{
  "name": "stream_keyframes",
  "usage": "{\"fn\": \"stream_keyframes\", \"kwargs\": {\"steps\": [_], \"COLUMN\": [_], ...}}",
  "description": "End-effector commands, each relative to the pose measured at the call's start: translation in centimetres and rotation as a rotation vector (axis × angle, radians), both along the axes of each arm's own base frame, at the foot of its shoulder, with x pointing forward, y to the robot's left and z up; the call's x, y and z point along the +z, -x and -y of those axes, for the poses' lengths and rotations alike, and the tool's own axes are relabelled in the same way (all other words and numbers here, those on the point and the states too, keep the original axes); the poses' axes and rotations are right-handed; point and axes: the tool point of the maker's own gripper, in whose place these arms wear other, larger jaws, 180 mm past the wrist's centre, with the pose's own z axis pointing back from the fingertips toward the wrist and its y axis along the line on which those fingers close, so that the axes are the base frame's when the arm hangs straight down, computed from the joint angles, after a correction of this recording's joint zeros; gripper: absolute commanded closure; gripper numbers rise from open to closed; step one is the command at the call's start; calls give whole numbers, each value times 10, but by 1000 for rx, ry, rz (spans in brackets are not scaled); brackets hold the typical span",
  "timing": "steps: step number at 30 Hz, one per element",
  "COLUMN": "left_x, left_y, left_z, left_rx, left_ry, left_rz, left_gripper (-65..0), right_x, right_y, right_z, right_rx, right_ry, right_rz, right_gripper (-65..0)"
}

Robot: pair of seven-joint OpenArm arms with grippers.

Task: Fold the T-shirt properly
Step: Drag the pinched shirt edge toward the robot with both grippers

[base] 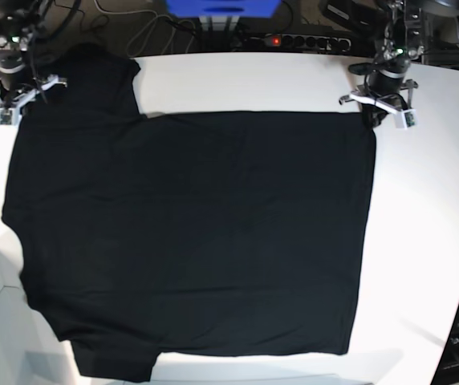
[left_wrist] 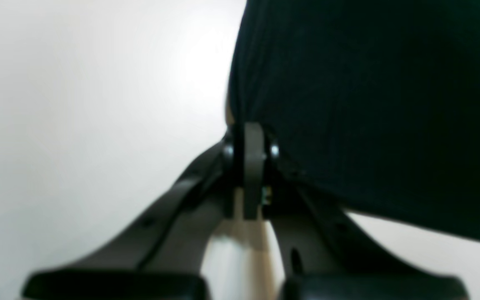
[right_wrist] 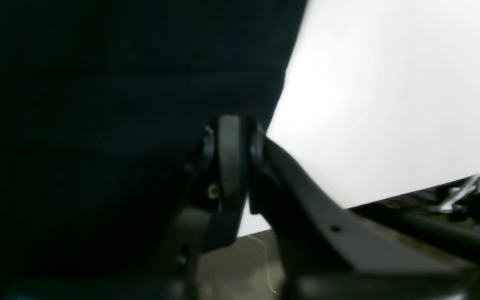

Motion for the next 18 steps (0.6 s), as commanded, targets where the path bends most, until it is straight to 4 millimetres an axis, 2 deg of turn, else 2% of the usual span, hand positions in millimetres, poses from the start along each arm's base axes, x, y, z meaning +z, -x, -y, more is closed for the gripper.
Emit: {"fn": "stream_keyframes", "kwargs": {"steps": [1,5,7,13,16,18], "left_x": [8,9,9,10,9,9], "left_y": [-5,-6,-6,-7,-7,-7], "left_z": [-4,-5,-5,-5,-6,-5], "left_rx": [1,0,-1,-1,0,1], "left_ry": [-15,-18,-19,-19,-19,-18], "left_rz": [29,31,31,34,31,33], "left_gripper": [0,0,0,0,0,0], "right_x": [8,9,8,5,-12,-20], "right_y": [2,5,6,5,11,7], "right_z": [7,13,12,8,8,9], "right_rx": [0,-7,-10,-6,-22,-39], "right_ry": [12,-19,-30,-51,-85,-105], "right_rz": [10,-6,-14,-12,-46,-47], "right_gripper": [-125,-281,-331,-344,-344,-344]}}
